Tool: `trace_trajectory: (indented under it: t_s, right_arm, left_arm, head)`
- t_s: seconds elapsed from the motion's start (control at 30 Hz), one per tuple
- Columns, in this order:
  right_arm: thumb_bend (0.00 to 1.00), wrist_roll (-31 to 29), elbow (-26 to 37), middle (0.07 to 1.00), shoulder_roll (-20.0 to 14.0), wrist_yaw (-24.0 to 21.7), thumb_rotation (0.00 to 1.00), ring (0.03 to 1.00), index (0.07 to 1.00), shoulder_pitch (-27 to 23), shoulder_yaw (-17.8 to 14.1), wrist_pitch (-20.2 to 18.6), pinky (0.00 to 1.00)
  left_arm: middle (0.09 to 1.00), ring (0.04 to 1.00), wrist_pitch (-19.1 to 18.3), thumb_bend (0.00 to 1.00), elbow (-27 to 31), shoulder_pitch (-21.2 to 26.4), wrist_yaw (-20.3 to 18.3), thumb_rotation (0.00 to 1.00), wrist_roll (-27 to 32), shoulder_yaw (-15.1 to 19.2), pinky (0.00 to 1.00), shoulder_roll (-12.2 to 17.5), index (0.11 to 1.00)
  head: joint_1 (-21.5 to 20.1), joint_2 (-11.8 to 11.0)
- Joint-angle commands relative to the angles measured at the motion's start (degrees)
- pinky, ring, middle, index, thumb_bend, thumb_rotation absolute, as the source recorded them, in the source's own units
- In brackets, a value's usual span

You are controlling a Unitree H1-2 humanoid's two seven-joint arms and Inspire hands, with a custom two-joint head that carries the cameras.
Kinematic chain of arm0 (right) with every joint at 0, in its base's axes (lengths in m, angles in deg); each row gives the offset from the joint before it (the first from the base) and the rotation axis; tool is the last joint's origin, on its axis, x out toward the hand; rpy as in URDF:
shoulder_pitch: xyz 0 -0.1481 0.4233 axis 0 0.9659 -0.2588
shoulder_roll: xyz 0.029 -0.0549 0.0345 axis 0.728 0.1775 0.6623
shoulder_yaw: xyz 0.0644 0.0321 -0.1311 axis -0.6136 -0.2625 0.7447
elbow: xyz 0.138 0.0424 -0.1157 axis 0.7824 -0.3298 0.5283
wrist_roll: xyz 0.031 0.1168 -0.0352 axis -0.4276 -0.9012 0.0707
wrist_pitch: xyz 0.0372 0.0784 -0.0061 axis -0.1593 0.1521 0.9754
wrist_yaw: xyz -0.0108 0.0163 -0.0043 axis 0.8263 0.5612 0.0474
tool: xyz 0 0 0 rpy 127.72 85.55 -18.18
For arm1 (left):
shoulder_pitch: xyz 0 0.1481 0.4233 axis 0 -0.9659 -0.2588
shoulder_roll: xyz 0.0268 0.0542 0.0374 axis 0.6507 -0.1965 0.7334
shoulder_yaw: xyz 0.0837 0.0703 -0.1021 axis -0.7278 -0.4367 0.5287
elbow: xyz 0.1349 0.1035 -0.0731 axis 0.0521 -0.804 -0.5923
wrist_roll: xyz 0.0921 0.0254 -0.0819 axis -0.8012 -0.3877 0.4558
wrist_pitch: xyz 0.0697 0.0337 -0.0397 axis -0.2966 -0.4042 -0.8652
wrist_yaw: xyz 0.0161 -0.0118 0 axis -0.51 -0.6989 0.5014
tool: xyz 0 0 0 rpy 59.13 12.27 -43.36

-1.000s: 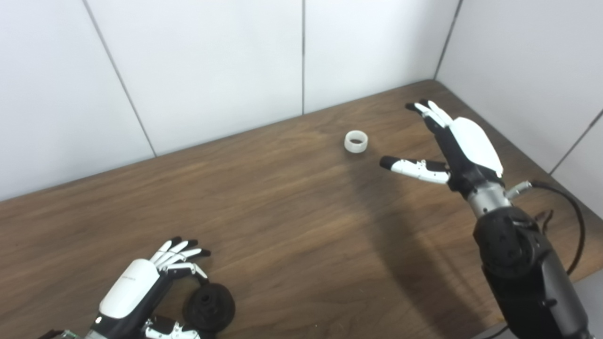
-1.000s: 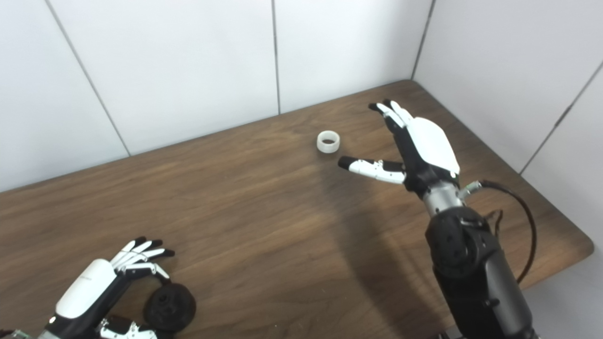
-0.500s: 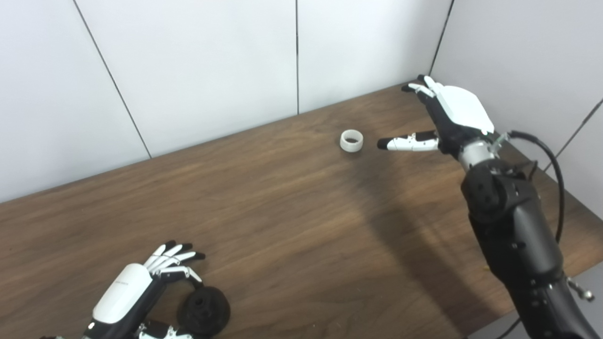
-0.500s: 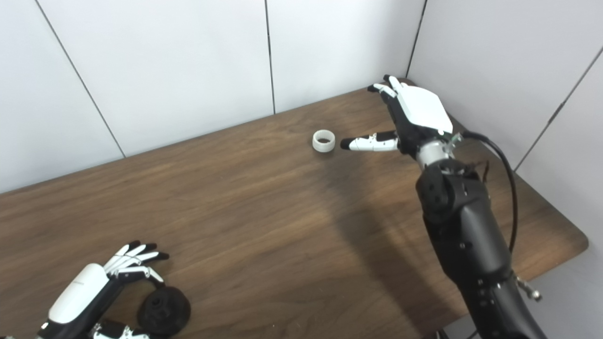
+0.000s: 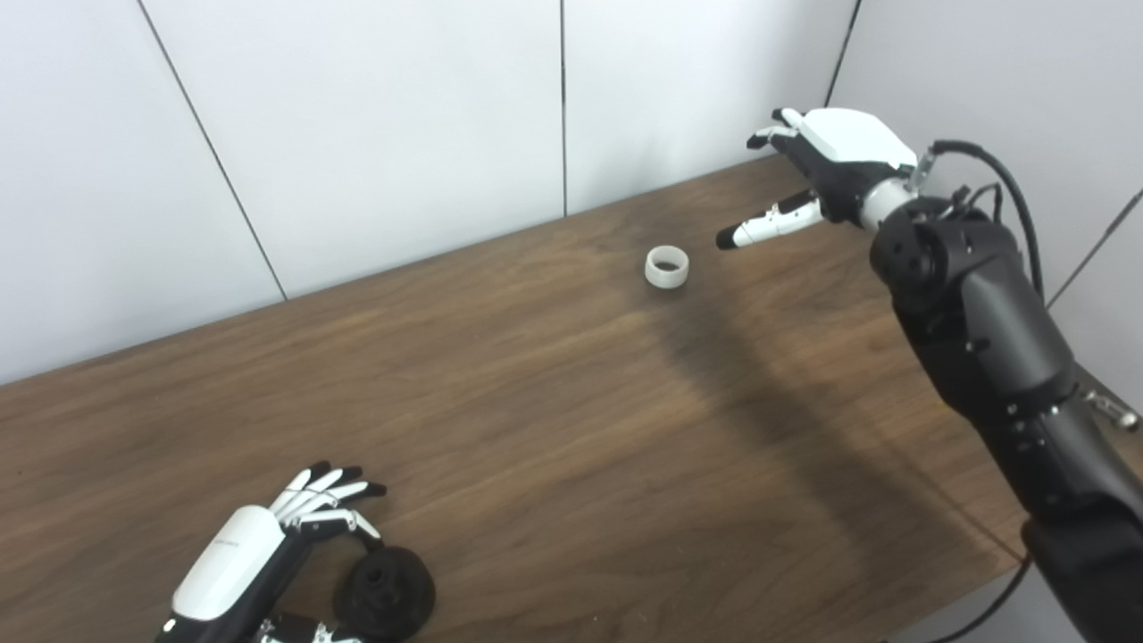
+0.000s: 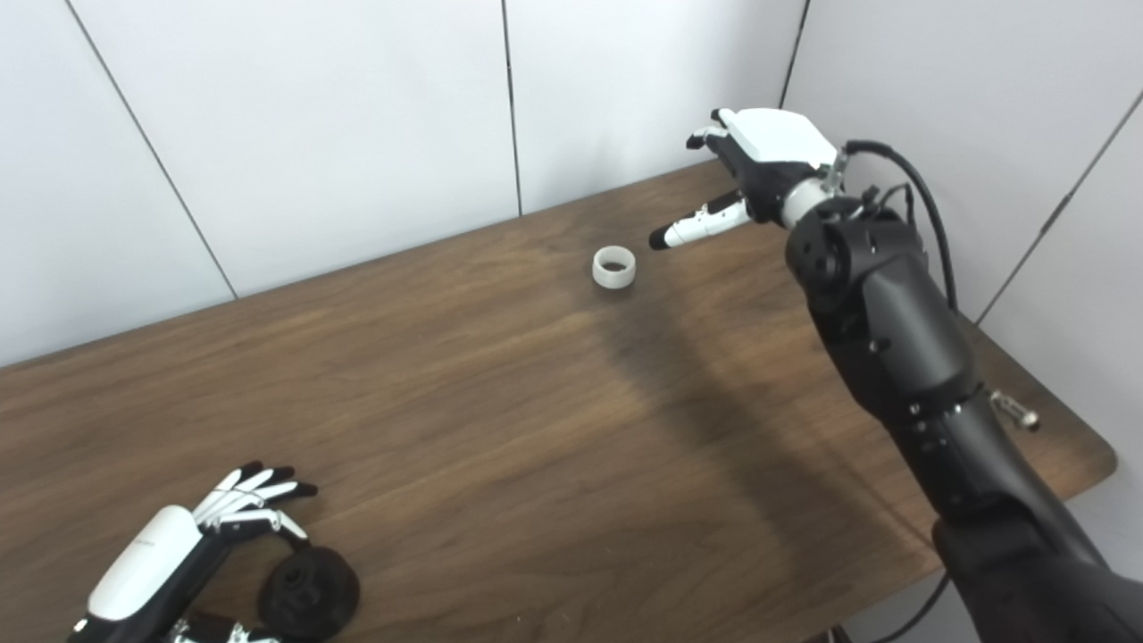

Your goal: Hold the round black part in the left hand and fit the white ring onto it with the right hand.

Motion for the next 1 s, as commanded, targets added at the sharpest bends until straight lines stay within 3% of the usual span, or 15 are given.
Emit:
trace_trajectory:
  t_s: [0.0, 0.4, 0.97]
  right_arm:
    - [0.93, 0.1, -0.1, 1.000, -2.4, -1.8, 0.64, 1.000, 0.896, -4.1, 0.1, -0.2, 0.78]
    - [0.98, 0.8, -6.1, 1.000, -0.4, -7.2, 0.53, 1.000, 0.890, -10.5, 4.7, -0.2, 0.89]
    - [1.00, 0.9, -10.8, 1.000, 1.6, -5.5, 0.47, 1.000, 0.885, -11.9, 11.9, -0.1, 0.90]
  left_arm:
    - [0.848, 0.934, -0.8, 0.51, 0.4, -0.8, -2.2, 0.05, -1.5, -0.3, 1.00, 1.9, 0.477]
    - [0.847, 0.933, -1.0, 0.51, 1.2, -1.6, -2.1, 0.05, -1.2, -0.5, 1.00, 1.6, 0.477]
    - [0.849, 0.934, -0.7, 0.51, 1.2, -2.1, -1.7, 0.05, -1.3, -0.4, 1.00, 1.7, 0.477]
  head:
    - [0.2, -0.2]
    - [1.2, -0.3]
    - [1.2, -0.6]
